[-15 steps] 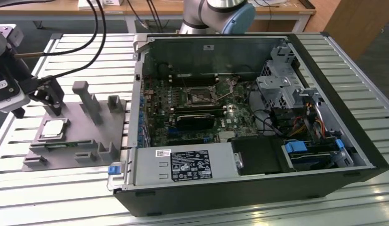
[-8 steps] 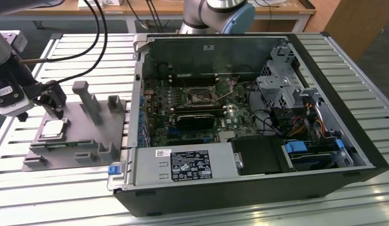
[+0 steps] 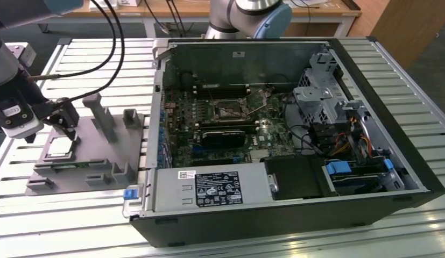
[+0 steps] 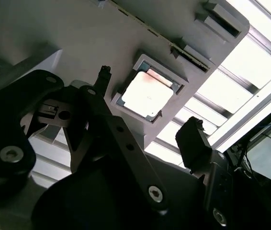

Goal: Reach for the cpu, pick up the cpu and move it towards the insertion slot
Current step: 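Pick up the cpu and move it towards the insertion slot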

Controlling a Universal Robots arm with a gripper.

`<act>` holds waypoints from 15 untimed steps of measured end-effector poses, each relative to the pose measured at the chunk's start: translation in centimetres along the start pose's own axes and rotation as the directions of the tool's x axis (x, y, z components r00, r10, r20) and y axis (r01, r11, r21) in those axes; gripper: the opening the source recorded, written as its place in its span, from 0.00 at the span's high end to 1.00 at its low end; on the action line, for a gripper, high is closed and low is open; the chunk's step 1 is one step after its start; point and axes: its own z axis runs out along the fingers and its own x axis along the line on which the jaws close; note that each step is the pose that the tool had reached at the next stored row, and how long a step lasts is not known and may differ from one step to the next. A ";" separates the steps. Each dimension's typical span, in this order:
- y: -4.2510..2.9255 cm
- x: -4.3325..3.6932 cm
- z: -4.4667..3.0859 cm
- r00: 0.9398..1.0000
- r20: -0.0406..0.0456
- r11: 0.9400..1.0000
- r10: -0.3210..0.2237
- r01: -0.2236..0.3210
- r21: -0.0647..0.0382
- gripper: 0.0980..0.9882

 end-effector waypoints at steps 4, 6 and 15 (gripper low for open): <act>-0.03 0.10 0.72 1.000 0.000 1.000 0.000 0.000 0.000 0.19; -0.05 0.18 1.09 1.000 0.001 1.000 0.000 0.000 0.000 0.19; -0.09 0.29 2.73 1.000 0.001 1.000 -0.001 0.001 0.000 0.19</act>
